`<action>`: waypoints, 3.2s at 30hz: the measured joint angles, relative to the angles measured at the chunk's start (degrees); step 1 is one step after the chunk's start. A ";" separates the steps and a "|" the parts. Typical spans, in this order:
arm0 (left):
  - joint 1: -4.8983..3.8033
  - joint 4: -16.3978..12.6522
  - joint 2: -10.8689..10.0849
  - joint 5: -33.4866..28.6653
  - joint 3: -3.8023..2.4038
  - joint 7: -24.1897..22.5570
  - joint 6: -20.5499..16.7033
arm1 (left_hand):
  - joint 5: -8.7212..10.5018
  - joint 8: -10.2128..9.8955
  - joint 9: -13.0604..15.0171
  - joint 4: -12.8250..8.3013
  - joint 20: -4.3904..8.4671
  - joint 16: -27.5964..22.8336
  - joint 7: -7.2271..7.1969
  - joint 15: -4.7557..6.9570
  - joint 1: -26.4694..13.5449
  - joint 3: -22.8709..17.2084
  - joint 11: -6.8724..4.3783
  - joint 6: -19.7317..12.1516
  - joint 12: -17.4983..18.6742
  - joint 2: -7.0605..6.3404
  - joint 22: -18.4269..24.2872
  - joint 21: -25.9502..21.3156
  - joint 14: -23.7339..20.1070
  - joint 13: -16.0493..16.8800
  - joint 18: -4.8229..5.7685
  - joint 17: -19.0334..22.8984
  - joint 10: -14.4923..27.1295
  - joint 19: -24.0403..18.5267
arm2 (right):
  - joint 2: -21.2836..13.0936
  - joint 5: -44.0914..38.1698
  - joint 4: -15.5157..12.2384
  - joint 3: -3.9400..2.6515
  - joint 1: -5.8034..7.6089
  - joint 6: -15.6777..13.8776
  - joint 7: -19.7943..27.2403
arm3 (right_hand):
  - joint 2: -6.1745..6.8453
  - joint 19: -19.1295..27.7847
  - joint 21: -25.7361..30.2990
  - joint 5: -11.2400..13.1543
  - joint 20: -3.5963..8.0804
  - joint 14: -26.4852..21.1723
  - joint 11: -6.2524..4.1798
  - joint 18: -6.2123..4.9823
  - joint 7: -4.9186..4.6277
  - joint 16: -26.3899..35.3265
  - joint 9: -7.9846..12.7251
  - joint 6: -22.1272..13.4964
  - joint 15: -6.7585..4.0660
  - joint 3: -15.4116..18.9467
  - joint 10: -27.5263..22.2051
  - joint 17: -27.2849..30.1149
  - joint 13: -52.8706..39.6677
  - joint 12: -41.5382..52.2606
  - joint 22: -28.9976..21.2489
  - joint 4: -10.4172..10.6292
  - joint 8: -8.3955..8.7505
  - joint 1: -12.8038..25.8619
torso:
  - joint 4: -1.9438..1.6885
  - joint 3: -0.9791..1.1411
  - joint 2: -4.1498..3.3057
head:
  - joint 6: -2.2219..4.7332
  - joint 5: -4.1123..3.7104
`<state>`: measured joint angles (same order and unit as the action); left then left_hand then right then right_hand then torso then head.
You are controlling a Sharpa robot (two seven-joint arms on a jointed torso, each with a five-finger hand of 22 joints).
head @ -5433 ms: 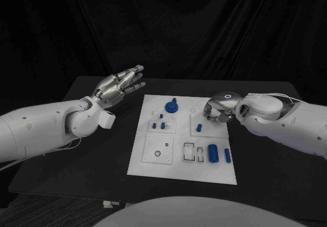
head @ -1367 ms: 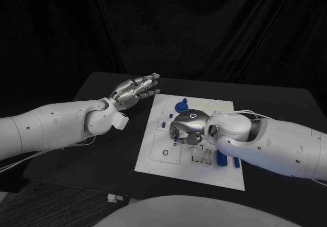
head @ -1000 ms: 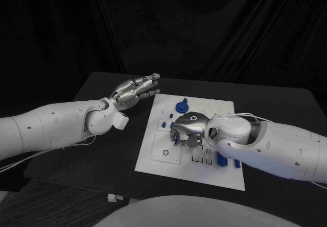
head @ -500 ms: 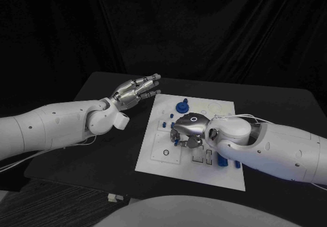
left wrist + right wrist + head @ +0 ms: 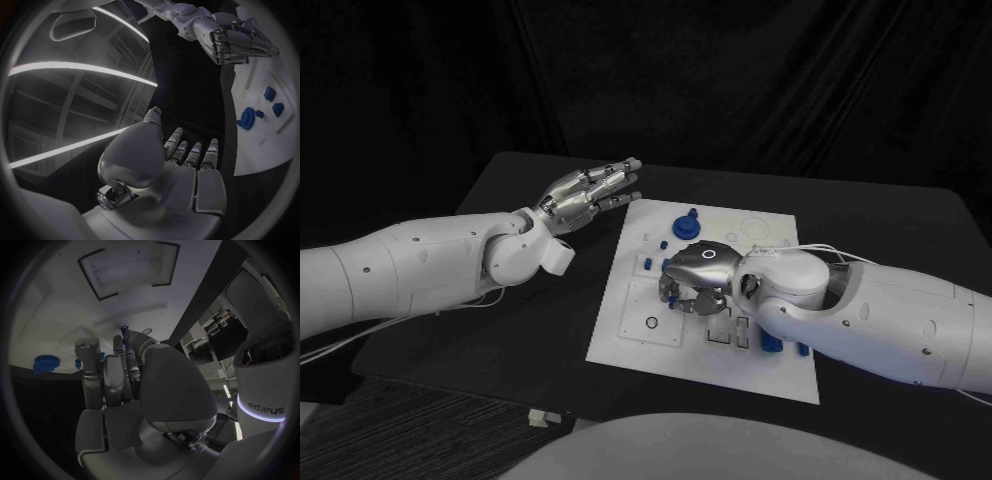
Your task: Assemble the parts on the task board
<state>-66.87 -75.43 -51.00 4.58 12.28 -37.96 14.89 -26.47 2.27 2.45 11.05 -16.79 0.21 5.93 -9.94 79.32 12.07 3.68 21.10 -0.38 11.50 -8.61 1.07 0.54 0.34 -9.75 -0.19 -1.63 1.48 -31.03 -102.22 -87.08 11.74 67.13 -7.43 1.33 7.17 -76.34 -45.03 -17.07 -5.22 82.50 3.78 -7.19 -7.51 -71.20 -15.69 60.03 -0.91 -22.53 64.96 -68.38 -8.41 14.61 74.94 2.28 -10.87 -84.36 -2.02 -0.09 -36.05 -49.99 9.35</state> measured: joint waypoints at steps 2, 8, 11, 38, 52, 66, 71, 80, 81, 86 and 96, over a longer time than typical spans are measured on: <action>0.07 0.03 0.02 0.00 0.00 0.03 0.04 | 0.00 0.00 0.00 0.00 0.00 0.00 0.00 0.00 0.00 0.00 0.00 0.00 0.00 0.00 0.00 0.00 0.00 0.00 -0.01 0.00 0.00 0.00 | 0.01 0.01 0.00 0.00 -0.09 0.00 -0.03 | 0.00 0.00 0.00 0.00 0.00 0.00 0.00 0.01 0.00 0.00 0.00 0.00 0.00 -0.01 0.00 0.00 0.00 0.00 0.00 -0.01 0.00 0.00 | 0.00 0.00 0.01 | 0.00 0.01; 0.31 0.13 0.09 0.00 0.00 0.16 0.18 | 0.00 0.23 -0.01 -0.16 0.00 0.00 0.31 0.00 0.00 -0.16 0.21 0.31 0.00 0.00 0.00 0.00 0.00 0.00 0.00 0.00 0.22 0.00 | -0.01 0.00 -0.05 0.16 -0.44 0.11 -0.16 | 0.00 0.00 0.00 0.01 0.00 0.00 0.00 0.01 0.08 0.00 0.04 -0.07 0.00 -0.17 0.00 0.00 0.01 0.00 -0.01 -0.17 0.01 0.00 | 0.01 0.00 0.00 | 0.00 0.01; 0.43 0.16 0.11 0.00 0.00 0.27 0.23 | 0.00 0.23 -0.01 -0.16 -0.12 0.00 0.31 0.00 0.00 -0.16 0.21 0.31 0.00 0.00 0.00 0.00 0.00 0.00 0.00 0.00 0.22 0.12 | -0.04 -0.03 -0.05 0.17 -0.50 0.13 -0.27 | 0.00 0.00 0.00 0.02 0.00 0.00 0.00 0.02 0.09 0.00 0.04 -0.07 0.00 -0.01 0.00 0.00 -0.09 0.00 -0.01 -0.32 0.01 0.00 | 0.02 0.00 0.01 | 0.00 0.06; 0.71 0.48 0.13 -0.01 -0.01 1.22 0.67 | 0.00 0.23 0.10 -0.31 0.00 0.00 0.32 -0.21 0.26 -0.32 0.21 0.92 0.00 0.26 -0.14 0.00 0.21 0.00 -0.01 -0.06 0.22 0.42 | -0.97 -0.04 -0.44 0.16 -0.54 0.60 -3.18 | 1.95 5.89 10.69 5.23 -1.15 -4.03 2.84 -0.89 4.60 3.82 4.62 -18.31 1.31 2.52 -15.27 4.12 0.39 -3.29 -0.03 -0.41 7.04 2.30 | 0.01 0.02 0.02 | 0.00 0.30; 0.75 0.69 -0.06 -0.01 0.00 1.38 0.73 | -0.22 0.30 0.12 -0.64 0.00 0.00 0.53 -0.21 0.36 -0.32 0.21 1.36 0.00 0.16 -0.13 0.00 0.21 0.00 -0.01 -0.06 0.22 0.42 | -6.05 -0.05 -4.18 0.23 1.95 -0.90 -5.03 | 4.78 8.59 21.82 10.28 -1.85 -8.90 3.47 -2.69 7.13 8.86 9.97 -29.88 1.94 13.71 -28.65 11.41 2.57 -0.30 -0.04 14.54 6.84 -4.56 | 0.00 0.02 0.08 | 0.00 0.26; 0.77 0.78 -0.08 -0.02 0.00 1.51 0.69 | -0.66 0.46 0.23 -0.80 -0.14 0.22 0.52 -0.33 0.72 -0.16 0.55 1.94 0.00 0.26 -0.48 0.23 0.33 0.00 -0.01 -0.11 0.13 0.56 | -15.88 -0.05 -7.27 0.14 9.99 -3.03 -8.70 | 4.60 -5.56 -8.82 12.47 0.43 1.45 1.58 0.53 6.69 -7.77 7.32 -11.49 0.00 13.81 -20.46 -5.35 3.14 3.77 -0.03 14.29 2.58 5.19 | 0.03 0.01 0.05 | 0.00 -0.50; 0.77 0.77 -0.07 -0.02 0.00 1.50 0.67 | -0.66 0.46 0.23 -0.80 -0.20 0.22 0.52 -0.42 0.72 -0.16 0.63 1.94 0.00 0.26 -0.58 0.23 0.42 0.00 -0.01 -0.11 0.21 0.63 | -17.55 -0.05 -6.51 0.15 10.05 -2.01 -9.89 | 6.22 -5.12 -7.65 12.71 0.41 1.45 1.72 0.52 8.45 -6.66 8.48 -13.23 -0.01 14.57 -23.66 -3.74 4.69 0.91 0.01 14.68 4.50 5.12 | 0.03 0.02 0.00 | 0.00 -0.63; 0.77 0.80 0.07 -0.02 -0.01 1.47 0.65 | -0.88 0.46 0.23 -0.96 0.00 0.22 0.73 -0.41 0.95 -0.32 0.63 2.15 0.00 0.50 -0.64 0.23 0.42 0.00 -0.01 -0.11 0.21 0.84 | -18.40 0.00 -4.72 0.20 7.73 -0.62 -9.86 | 6.72 -4.71 -7.14 13.81 0.41 1.45 1.66 0.52 7.55 -5.56 8.76 -12.42 -0.01 14.86 -21.77 -2.33 4.61 0.90 0.00 14.71 4.50 5.36 | -0.01 0.03 -0.02 | 0.00 -1.02; 0.77 0.80 0.07 -0.02 -0.01 1.47 0.64 | -0.88 0.46 0.23 -0.96 0.00 0.22 0.73 -0.41 1.16 -0.32 0.63 2.15 0.00 0.70 -0.68 0.23 0.41 0.00 -0.01 -0.11 0.21 0.84 | -18.37 0.06 -4.54 0.21 7.50 -0.53 -9.73 | 6.72 -4.71 -7.14 14.02 0.41 1.45 1.69 0.52 7.47 -5.33 8.82 -12.34 -0.01 14.86 -21.28 -2.10 4.58 0.90 0.00 14.71 4.50 5.35 | -0.01 0.03 -0.02 | 0.00 -1.02; 0.77 0.78 -0.05 -0.02 -0.01 1.47 0.62 | -0.88 0.46 0.26 -0.96 0.00 0.22 0.71 -0.41 1.16 -0.32 0.63 2.56 0.00 0.71 -0.74 0.23 0.41 0.00 0.00 -0.11 0.21 0.84 | -17.87 0.82 -3.53 0.20 6.32 -0.24 -8.75 | 5.31 -4.51 -7.14 14.02 0.21 1.44 2.00 0.52 5.66 -5.06 9.21 -12.26 -0.01 13.92 -18.74 -1.50 4.56 1.20 -0.01 14.39 4.93 3.95 | -0.01 0.04 -0.02 | 0.00 -1.08; 0.78 0.75 -0.19 -0.02 0.00 1.49 0.59 | -1.15 0.68 0.28 -0.95 0.00 0.22 0.82 -0.41 0.95 -0.32 1.05 3.06 0.00 1.00 -0.74 0.23 0.41 0.09 0.00 -0.16 -0.22 0.84 | -16.27 2.35 -1.64 0.19 4.12 -0.74 -5.80 | 2.00 -4.30 -7.14 9.72 0.42 1.44 1.31 0.50 3.53 -4.68 9.56 -10.88 -0.01 11.15 -12.71 -0.87 4.37 1.20 -0.01 11.90 5.21 -0.56 | -0.01 0.04 -0.02 | 0.00 -1.01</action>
<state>-66.10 -74.68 -51.18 4.56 12.28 -36.47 15.48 -27.62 2.95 2.73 10.10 -16.79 0.43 6.75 -10.35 80.28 11.75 4.74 24.17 -0.38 12.49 -9.35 1.30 0.95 0.43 -9.75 -0.35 -1.85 2.31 -47.30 -99.87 -88.72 11.93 71.25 -8.17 -4.47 9.17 -80.64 -52.17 -7.35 -4.80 83.95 5.09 -6.69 -3.97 -75.88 -6.13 49.15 -0.91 -11.38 52.25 -69.25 -4.04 15.81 74.93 14.18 -5.66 -84.91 -2.03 -0.04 -36.07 -49.99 8.35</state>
